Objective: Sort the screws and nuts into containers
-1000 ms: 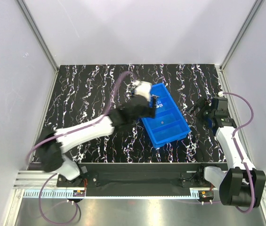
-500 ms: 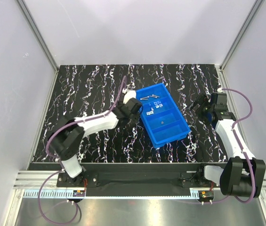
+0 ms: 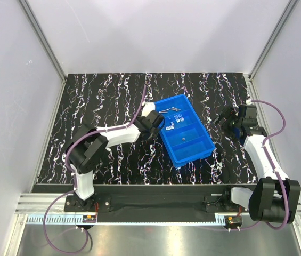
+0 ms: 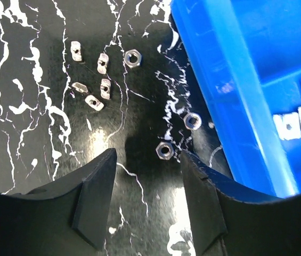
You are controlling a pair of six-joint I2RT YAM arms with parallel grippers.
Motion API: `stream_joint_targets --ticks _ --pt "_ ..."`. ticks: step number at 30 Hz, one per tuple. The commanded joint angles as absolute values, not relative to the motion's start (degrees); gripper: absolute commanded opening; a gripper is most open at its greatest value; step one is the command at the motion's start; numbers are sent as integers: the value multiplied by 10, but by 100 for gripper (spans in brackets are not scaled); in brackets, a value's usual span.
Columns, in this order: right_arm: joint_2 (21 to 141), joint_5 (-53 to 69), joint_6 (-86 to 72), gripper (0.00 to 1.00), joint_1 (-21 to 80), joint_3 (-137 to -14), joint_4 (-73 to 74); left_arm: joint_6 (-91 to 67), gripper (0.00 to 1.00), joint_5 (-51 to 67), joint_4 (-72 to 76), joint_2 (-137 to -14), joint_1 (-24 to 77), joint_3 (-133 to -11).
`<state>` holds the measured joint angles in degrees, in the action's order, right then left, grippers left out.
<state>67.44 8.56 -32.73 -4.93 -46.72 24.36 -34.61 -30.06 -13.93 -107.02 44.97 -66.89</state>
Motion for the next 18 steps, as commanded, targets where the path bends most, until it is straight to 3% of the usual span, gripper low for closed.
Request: stream_joint_targets --ticks 1,10,18 --pt "665 82 -319 100 -47 -488 240 -355 56 -322 -99 -1083 445 -683" --pt "665 78 -319 100 -47 -490 244 -360 54 -304 -75 -1109 441 -687" --pt "664 76 -319 100 -47 -487 242 -371 43 -307 -95 -1121 440 -681"
